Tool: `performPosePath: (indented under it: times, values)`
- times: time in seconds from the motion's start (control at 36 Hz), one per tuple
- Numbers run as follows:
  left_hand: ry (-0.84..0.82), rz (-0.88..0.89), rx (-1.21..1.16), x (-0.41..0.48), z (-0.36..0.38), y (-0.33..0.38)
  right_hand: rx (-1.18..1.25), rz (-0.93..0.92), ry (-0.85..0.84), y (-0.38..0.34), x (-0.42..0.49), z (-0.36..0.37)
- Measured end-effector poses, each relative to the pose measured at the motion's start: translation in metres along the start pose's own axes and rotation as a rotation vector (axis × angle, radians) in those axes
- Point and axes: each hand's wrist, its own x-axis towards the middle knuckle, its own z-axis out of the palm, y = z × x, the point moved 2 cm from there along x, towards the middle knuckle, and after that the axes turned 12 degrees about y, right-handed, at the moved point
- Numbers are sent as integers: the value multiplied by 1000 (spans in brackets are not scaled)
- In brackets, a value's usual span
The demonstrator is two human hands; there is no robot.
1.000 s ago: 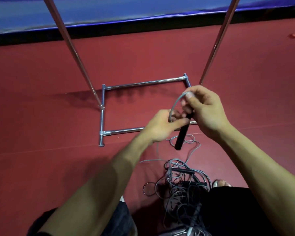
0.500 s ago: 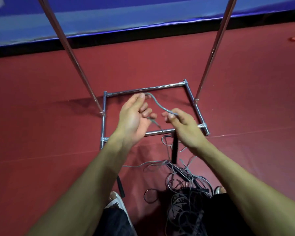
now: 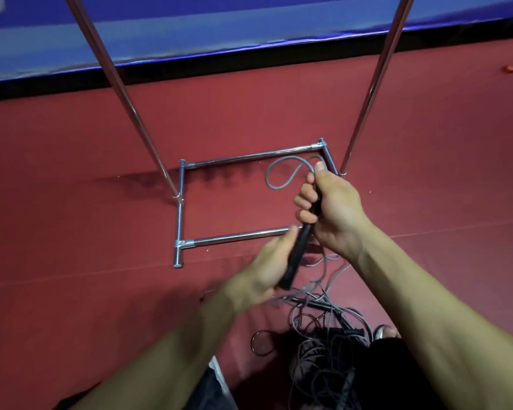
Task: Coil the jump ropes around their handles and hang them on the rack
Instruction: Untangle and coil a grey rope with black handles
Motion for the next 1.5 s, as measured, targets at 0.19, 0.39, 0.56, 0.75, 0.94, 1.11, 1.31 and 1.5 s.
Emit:
performPosePath:
  times: [0.19, 0.39, 0.56, 0.75, 0.94, 1.11, 1.31, 1.5]
  values:
    - [-60, 16, 62, 14, -1, -3, -297, -96, 17, -24, 3, -13]
    - [74, 16, -643, 21, -20, 46, -872, -357, -105, 7, 4, -28]
    - [40, 172, -962, 15, -37, 111, -606, -36, -391, 50, -18, -8]
    - [294, 166, -518, 25, -76, 96, -336, -142, -222, 27, -9, -5]
    - [311, 279, 2, 12, -26, 27, -130, -93, -63, 3, -5, 4]
    - [-24, 39, -191, 9, 1, 15, -40, -12, -120, -7, -10, 4]
    - [58, 254, 53, 22, -7, 20, -151, -42, -79, -24, -6, -9]
    - [309, 654, 232, 24, -26, 44, -151, -93, 27, -30, 2, -15]
